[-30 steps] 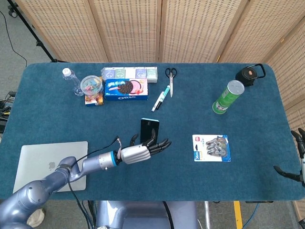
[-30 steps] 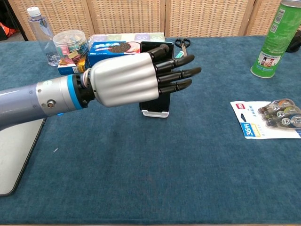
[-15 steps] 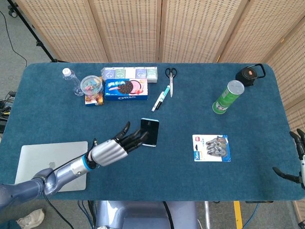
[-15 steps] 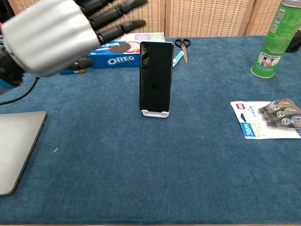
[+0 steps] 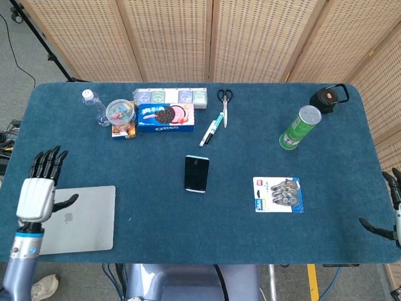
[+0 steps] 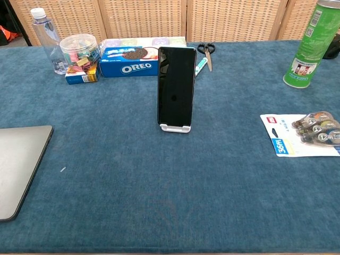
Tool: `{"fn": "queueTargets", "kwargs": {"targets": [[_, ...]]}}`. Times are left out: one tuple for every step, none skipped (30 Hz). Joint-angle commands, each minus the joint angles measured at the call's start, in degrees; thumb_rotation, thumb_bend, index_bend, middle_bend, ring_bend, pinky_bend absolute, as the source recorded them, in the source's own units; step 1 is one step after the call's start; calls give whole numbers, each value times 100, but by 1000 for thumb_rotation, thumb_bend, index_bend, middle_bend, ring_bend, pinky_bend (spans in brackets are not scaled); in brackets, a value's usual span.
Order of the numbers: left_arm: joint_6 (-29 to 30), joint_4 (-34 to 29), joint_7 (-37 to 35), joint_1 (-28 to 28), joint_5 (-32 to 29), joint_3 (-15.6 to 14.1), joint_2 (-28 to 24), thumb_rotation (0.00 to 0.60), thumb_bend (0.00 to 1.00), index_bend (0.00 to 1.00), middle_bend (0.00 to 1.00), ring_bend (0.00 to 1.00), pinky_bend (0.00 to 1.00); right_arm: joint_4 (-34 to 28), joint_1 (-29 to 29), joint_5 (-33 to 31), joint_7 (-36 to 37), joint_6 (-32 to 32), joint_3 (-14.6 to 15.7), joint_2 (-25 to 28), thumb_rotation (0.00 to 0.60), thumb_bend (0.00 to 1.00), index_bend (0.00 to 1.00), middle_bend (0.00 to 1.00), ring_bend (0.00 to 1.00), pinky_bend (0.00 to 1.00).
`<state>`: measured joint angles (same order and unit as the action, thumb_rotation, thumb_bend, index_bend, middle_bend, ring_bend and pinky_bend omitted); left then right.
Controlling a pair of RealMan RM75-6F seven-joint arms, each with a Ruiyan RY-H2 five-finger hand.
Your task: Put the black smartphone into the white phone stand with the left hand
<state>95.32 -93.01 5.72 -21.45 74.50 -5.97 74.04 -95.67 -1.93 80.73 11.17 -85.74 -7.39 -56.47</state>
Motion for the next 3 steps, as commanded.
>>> {"fn": "queueTargets", "kwargs": {"targets": [[-423,-309,-459,439,-248,-56,-472,600,0,0,0,0,0,4,16,7,-3,-26,2,1,600,0,0,0,0,0],[-418,-249,-502,482,-217,-35,-461,600,0,0,0,0,0,1,21,10,1,-36,2,3,600,0,0,0,0,0],[-429,-177,-565,528,-178,-4,-443,600,0,0,0,0,0,-1,26,11,4,-46,0,6,600,0,0,0,0,0]]}}
